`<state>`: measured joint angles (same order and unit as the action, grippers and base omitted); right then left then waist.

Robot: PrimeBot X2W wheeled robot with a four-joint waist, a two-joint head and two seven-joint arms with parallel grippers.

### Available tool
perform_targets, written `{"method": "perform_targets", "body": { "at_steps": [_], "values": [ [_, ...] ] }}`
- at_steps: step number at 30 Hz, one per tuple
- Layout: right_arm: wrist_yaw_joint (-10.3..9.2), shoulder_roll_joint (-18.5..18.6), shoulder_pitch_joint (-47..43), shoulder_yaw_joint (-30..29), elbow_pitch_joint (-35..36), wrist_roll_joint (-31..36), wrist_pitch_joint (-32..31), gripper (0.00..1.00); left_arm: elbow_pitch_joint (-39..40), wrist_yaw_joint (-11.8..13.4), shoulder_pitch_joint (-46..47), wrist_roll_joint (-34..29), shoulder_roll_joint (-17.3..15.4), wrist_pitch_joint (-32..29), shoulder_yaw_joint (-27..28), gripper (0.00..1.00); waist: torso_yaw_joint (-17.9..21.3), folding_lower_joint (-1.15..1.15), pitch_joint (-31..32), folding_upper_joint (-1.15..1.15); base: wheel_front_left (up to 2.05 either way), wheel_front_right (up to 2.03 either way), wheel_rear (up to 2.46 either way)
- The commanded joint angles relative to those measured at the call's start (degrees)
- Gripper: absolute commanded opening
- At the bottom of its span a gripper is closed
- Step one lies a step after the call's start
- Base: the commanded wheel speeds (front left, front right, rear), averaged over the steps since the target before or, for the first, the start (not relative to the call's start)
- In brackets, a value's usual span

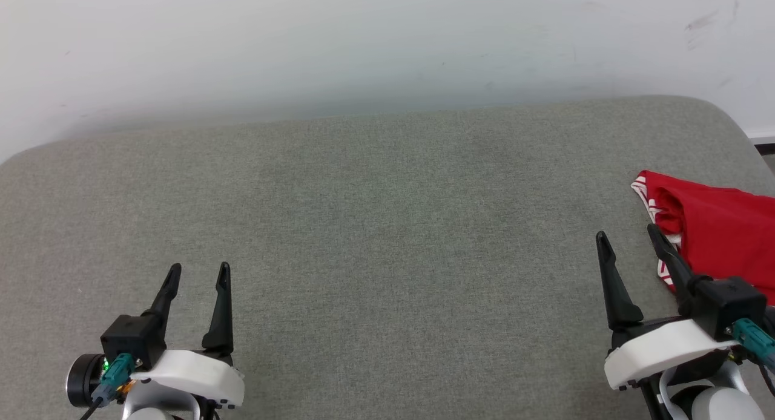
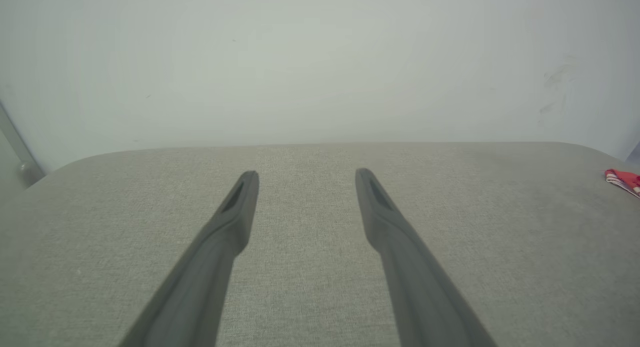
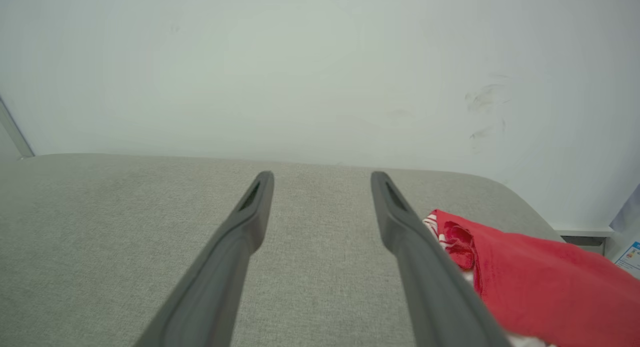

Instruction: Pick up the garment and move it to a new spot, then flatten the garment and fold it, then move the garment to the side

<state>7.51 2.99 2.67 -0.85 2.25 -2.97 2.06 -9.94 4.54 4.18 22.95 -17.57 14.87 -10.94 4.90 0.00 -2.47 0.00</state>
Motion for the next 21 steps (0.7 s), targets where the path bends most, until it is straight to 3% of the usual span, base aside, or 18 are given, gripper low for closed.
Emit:
{"method": "perform_targets", "body": {
  "at_steps": [1,2,5,21],
  "values": [
    [-0.04,-0.21,0.41,-0.03,-0.13,-0.03,0.45,1.0,0.07,0.01,0.54,0.36,-0.14,-0.04,-0.11,1.0,-0.01,0.0,-0.05,0.0,0.0,0.0,0.0],
    [0.0,0.0,-0.08,0.0,-0.16,-0.05,0.01,0.0,-0.1,-0.02,-0.08,0.19,0.11,-0.13,0.02,0.0,-0.02,0.0,-0.05,0.0,0.0,0.0,0.0],
    [0.0,0.0,-0.9,0.2,-1.34,-0.85,0.02,0.0,-1.28,-0.15,-0.68,0.89,0.89,-0.39,-0.04,0.0,-0.06,0.0,-0.03,0.0,0.0,0.0,0.0],
    [-0.01,0.95,0.2,0.09,-4.44,-20.84,-0.91,0.0,-1.89,-2.7,0.06,15.42,3.77,-4.85,3.73,0.0,-0.68,0.0,0.27,0.0,0.0,0.0,0.0]
  ]
}}
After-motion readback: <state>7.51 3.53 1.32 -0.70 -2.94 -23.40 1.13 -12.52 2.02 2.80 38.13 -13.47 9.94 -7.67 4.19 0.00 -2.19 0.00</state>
